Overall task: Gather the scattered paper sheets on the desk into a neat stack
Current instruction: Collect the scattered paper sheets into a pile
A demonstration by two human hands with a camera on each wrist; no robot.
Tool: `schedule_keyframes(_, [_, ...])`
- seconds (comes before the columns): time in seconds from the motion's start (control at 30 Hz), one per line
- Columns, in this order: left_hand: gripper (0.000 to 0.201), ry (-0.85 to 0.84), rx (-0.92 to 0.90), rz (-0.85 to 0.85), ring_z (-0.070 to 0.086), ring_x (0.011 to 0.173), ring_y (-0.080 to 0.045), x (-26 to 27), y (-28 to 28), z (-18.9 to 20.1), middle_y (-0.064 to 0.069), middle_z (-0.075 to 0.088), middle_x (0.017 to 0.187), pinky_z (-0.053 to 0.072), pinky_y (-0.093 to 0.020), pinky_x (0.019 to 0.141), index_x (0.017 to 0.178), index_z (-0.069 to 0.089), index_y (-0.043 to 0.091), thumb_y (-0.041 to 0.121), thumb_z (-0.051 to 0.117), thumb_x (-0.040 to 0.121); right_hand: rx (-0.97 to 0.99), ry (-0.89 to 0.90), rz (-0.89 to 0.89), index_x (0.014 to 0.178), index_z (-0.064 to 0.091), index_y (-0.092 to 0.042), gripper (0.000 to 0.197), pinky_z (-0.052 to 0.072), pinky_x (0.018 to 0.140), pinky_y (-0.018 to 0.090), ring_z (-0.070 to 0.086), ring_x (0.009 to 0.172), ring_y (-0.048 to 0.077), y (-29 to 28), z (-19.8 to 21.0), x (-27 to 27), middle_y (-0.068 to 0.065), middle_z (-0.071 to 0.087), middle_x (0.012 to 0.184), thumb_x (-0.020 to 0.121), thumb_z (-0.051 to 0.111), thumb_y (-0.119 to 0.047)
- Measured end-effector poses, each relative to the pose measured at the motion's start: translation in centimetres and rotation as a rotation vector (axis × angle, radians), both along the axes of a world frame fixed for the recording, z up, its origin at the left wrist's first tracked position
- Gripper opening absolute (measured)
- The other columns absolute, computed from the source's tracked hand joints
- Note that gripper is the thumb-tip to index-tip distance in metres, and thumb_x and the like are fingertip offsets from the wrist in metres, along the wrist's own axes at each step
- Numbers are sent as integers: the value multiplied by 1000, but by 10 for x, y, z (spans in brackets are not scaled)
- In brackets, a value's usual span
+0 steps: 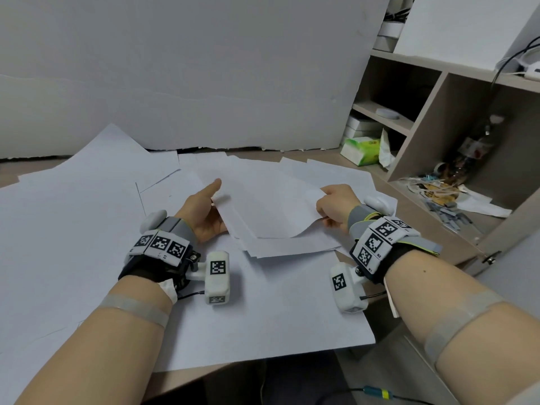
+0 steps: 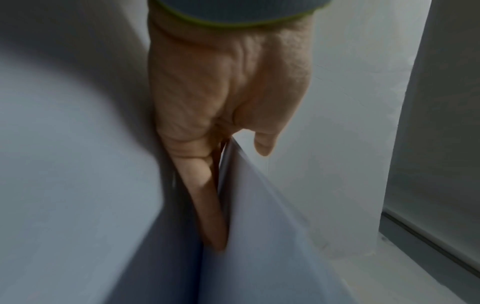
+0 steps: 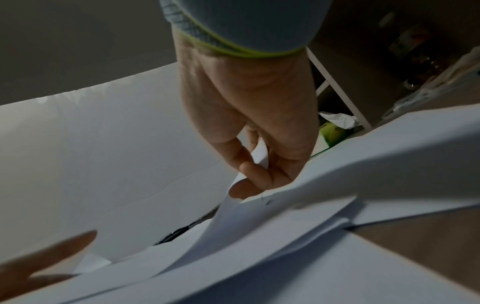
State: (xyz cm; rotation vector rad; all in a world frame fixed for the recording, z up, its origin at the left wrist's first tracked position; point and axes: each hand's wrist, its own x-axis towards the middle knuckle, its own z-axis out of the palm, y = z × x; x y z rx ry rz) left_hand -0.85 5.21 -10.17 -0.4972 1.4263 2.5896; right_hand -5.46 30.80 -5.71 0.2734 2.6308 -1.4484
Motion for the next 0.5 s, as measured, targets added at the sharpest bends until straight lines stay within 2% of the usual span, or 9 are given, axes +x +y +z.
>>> schedule_keyframes(0.07, [39, 16, -70, -73, 70, 103, -36, 3, 4, 2, -16, 71, 116, 60, -48, 72, 124, 62, 7, 35, 57, 98, 12, -2, 69, 102, 72, -7, 37, 42, 58, 32, 51, 68, 29, 0, -1, 11, 13, 61, 81, 81, 45, 9])
schedule_keyframes(0.13, [36, 26, -165, -121, 70, 103, -37, 4, 10, 2, -19, 71, 116, 61, -46, 73, 127, 60, 2, 22, 61, 96, 26, -24, 126, 99, 71, -9, 36, 44, 58, 32, 53, 68, 29, -1, 0, 18, 14, 62, 80, 80, 47, 10])
schedule_keyframes(0.23, [35, 32, -269, -105, 70, 97, -37, 3, 12, -2, -20, 69, 114, 61, -43, 68, 128, 55, -1, -6, 54, 93, 96, -23, 79, 92, 65, -9, 15, 49, 66, 35, 53, 75, 27, 4, 6, 22, 11, 59, 83, 82, 58, -3])
schedule_keyframes(0.27, [39, 40, -287, -91, 69, 97, -37, 2, 11, -4, -20, 68, 116, 61, -43, 67, 128, 54, 0, -12, 51, 91, 145, -13, 14, 95, 63, -8, 12, 50, 70, 35, 54, 78, 26, 8, 10, 21, 10, 59, 87, 83, 62, -11])
schedule_keyframes(0.3, [43, 56, -298, -74, 67, 98, -37, 1, 10, -4, -20, 66, 117, 60, -42, 69, 128, 54, 1, -15, 48, 89, 214, -7, -51, 101, 62, -5, 21, 50, 72, 33, 56, 81, 27, 14, 15, 20, 9, 60, 92, 86, 64, -19])
schedule_keyframes(0.37, [46, 103, -314, -37, 65, 98, -37, 0, 12, -5, -20, 64, 118, 57, -42, 74, 128, 52, 4, -18, 45, 88, 424, -32, -102, 120, 58, 1, 40, 42, 66, 24, 61, 93, 31, 30, 24, 25, 11, 61, 104, 93, 61, -29])
schedule_keyframes(0.43, [45, 161, -329, 14, 64, 95, -36, -1, 13, -5, -17, 65, 112, 56, -41, 75, 122, 54, 9, -19, 45, 88, 509, -115, -69, 131, 52, -2, 44, 36, 61, 21, 57, 118, 30, 45, 28, 30, 11, 58, 127, 97, 60, -28])
schedule_keyframes(0.5, [42, 206, -345, 61, 65, 98, -38, -1, 13, -4, -14, 67, 110, 57, -47, 83, 114, 58, 16, -16, 48, 87, 493, -167, -47, 135, 51, -3, 52, 40, 66, 25, 50, 128, 30, 55, 26, 32, 13, 52, 139, 91, 68, -25])
